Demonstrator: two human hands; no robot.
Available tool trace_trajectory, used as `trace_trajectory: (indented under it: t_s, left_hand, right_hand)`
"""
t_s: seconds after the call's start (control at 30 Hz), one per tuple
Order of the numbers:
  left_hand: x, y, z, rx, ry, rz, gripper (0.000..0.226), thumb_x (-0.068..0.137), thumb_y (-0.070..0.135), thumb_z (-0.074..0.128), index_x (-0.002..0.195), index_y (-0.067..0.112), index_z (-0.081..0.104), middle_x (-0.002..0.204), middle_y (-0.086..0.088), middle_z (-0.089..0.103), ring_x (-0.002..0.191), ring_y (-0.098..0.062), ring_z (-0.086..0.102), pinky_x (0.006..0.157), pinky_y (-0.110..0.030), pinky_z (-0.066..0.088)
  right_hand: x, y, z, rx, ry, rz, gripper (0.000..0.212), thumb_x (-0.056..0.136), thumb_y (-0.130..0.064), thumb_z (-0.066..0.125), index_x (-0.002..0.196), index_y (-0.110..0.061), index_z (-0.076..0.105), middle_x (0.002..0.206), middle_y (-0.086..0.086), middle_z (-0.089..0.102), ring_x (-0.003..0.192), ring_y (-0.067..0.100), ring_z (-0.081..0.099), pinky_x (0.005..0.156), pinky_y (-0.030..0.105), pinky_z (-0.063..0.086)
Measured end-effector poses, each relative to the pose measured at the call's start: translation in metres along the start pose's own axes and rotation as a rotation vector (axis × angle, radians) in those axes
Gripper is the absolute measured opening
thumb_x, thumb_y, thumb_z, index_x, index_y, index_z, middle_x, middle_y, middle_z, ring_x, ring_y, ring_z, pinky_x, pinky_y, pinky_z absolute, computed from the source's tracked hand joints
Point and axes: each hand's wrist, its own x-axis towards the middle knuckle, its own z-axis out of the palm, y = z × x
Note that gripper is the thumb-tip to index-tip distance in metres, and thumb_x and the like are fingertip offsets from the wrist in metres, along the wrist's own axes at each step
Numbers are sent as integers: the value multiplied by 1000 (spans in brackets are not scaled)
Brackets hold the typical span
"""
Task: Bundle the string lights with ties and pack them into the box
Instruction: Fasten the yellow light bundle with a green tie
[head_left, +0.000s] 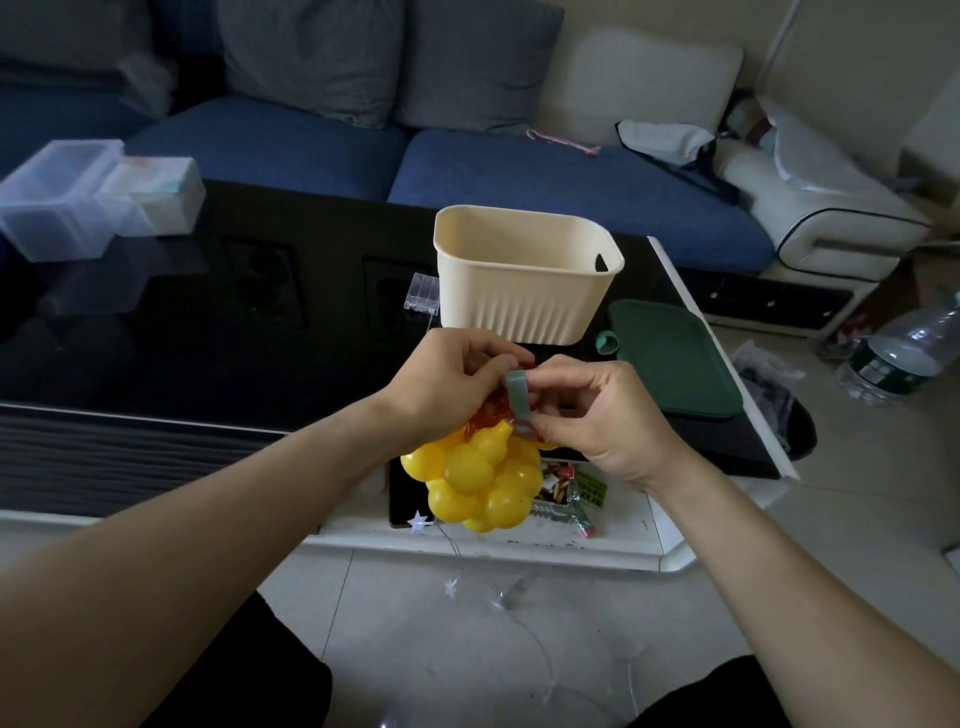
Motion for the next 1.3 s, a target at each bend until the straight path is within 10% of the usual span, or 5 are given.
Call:
trace_trajectory:
  t_s: [0.17,0.57,0.93,1.3]
  left_hand:
    - [1,-4,-2,26,1,-13,17,99,3,53,102,-1,69,86,-26,71,70,-35,67,68,-42,57]
    - [2,-2,1,-212,-97,-122,21,98,7,58,115,2,69,96,-24,73,94,-40,70,88,-46,58]
    - [0,2,1,-232,-149,-212,12,94,-5,56,92,-14,64,69,-13,67,52,-10,63,53,-20,53]
    - [3,4,-1,-443,-206,-285,32,101,6,48,112,-23,54,85,-28,67,75,-31,63,79,-40,56]
  right_hand:
    - [0,-2,0,-10,-24,39,68,71,5,82,131,-21,63,102,5,74,64,12,45,65,19,48]
    - [1,-4,-8,-392,252,-105,30,71,-27,88,98,-26,75,101,-4,70,86,10,64,72,24,51]
    - [0,-7,1,-352,258,-83,14,80,-14,83,87,-16,72,99,-4,74,92,9,72,82,22,57]
    - [3,0,20,-451,527,-162,7,84,-21,80,85,-17,75,87,-8,68,85,10,67,77,29,56]
